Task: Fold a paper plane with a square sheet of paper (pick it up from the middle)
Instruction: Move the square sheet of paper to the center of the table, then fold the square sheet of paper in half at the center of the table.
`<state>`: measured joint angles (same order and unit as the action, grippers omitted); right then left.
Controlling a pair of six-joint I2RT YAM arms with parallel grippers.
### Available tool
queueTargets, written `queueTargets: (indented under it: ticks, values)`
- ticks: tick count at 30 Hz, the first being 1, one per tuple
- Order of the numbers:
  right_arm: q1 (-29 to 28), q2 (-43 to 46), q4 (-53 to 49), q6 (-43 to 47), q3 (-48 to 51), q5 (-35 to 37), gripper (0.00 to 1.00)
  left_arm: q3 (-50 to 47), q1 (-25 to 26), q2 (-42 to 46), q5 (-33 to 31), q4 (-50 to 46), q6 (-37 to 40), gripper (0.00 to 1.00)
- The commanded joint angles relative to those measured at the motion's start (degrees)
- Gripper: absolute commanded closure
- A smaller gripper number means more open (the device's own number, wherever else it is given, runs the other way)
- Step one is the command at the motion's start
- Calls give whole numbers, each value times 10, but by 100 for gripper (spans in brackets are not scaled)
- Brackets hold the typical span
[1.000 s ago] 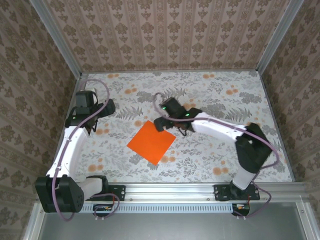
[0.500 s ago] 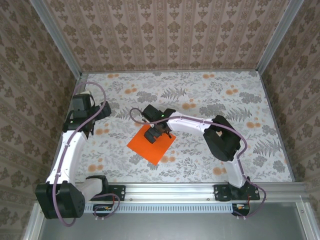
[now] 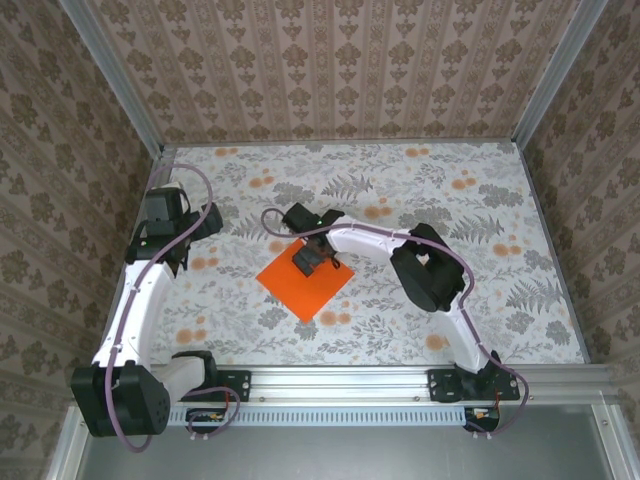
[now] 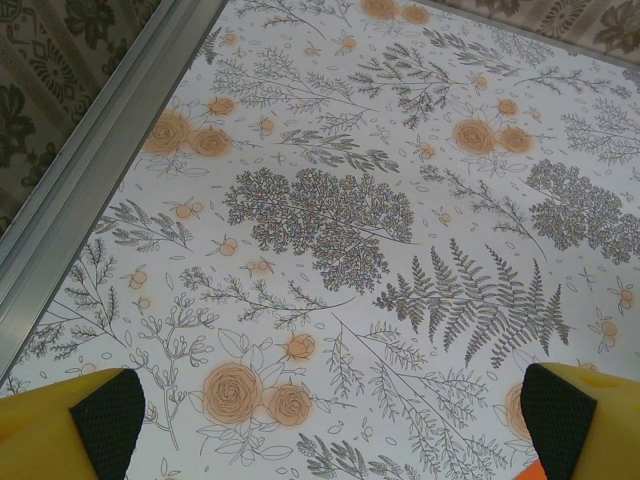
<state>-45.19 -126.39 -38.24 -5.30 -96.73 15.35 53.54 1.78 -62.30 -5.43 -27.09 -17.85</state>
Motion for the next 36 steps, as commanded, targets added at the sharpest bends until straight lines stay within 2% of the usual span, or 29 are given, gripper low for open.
queueTargets:
  ticks: [1, 9, 14, 16, 19, 21, 27, 36]
  values:
    - [46, -24, -55, -27, 16, 55, 0, -1, -5, -5, -6, -9, -3, 0]
    - [153, 46, -50, -60, 100, 39, 0, 0, -5, -7, 1, -10, -5, 0]
    - [191, 91, -64, -83, 95, 1, 0, -1, -5, -12, 8, -11, -14, 0]
    - [190, 114, -69, -91, 83, -39, 0, 6, -5, -20, 3, -25, -30, 0]
    - [184, 145, -44, -101, 94, -147, 0, 22, -4, -41, 8, -51, -42, 0]
    - [177, 140, -43, -111, 93, -178, 0, 26, -2, -53, 22, -58, -46, 0]
    - [151, 80, -89, -112, 43, -145, 0, 13, 10, -68, 59, -39, -44, 0]
    - [150, 17, -119, -97, -7, -114, 0, 2, 22, -75, 76, -24, -35, 0]
